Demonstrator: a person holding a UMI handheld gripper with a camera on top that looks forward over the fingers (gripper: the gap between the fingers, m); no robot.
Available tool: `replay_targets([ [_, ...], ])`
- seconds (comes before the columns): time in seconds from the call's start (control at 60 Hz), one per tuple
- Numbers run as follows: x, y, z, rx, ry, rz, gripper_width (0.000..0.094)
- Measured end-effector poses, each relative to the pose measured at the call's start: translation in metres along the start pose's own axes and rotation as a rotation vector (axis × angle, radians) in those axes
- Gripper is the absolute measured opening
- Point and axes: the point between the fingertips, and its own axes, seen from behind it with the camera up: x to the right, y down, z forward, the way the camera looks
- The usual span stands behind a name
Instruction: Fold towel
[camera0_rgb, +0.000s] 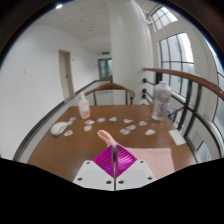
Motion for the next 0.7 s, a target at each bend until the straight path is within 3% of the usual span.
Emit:
replay_targets([
  [0.1,0.080,-0.013,-0.020,0.037,0.120,0.054,0.0002],
  [0.183,0.140,0.009,-0.016,-0.010,0.209,0.066,0.0004],
  [0.317,0.185,0.064,-0.007,-0.135,0.216,0.124,0.0011],
  [0.417,0.198,0.074,0.001,-0.148,0.209,0.157,0.0038],
  [0.433,0.199,0.075,0.000,-0.148,0.208,0.161,0.0066],
  [0.583,0.203,0.068,-0.020,-0.131,0.204,0.187,0.0876],
  [0.7,0.195,0.057,-0.052,-0.098,0.214,0.152,0.0832],
])
